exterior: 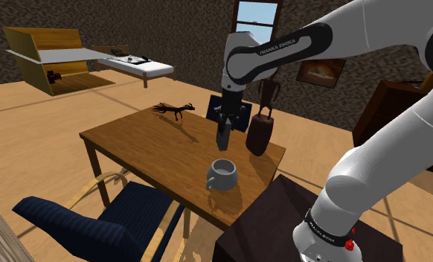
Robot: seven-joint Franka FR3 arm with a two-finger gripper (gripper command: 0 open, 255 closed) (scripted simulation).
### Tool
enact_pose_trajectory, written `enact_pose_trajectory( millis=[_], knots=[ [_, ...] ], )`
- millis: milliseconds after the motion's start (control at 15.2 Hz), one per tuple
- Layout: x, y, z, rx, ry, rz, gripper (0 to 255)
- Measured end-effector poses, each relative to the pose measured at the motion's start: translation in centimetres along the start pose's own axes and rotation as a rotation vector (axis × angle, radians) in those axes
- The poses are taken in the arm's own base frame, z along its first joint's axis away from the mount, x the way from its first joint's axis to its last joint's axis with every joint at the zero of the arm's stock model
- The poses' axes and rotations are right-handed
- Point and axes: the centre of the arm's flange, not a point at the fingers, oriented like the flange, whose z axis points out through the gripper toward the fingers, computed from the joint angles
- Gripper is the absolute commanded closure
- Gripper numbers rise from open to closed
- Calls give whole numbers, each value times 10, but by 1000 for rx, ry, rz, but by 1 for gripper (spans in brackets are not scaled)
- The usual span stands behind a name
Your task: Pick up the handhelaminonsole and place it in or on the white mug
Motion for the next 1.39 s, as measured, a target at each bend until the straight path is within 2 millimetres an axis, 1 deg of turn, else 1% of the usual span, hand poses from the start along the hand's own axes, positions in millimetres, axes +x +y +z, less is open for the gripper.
enact_pose_trajectory(
  millis=[264, 1386],
  knots=[
    [-3, 4, 16, 0, -1, 0, 255],
    [-3, 3, 106, 0, -1, 0, 255]
  ],
)
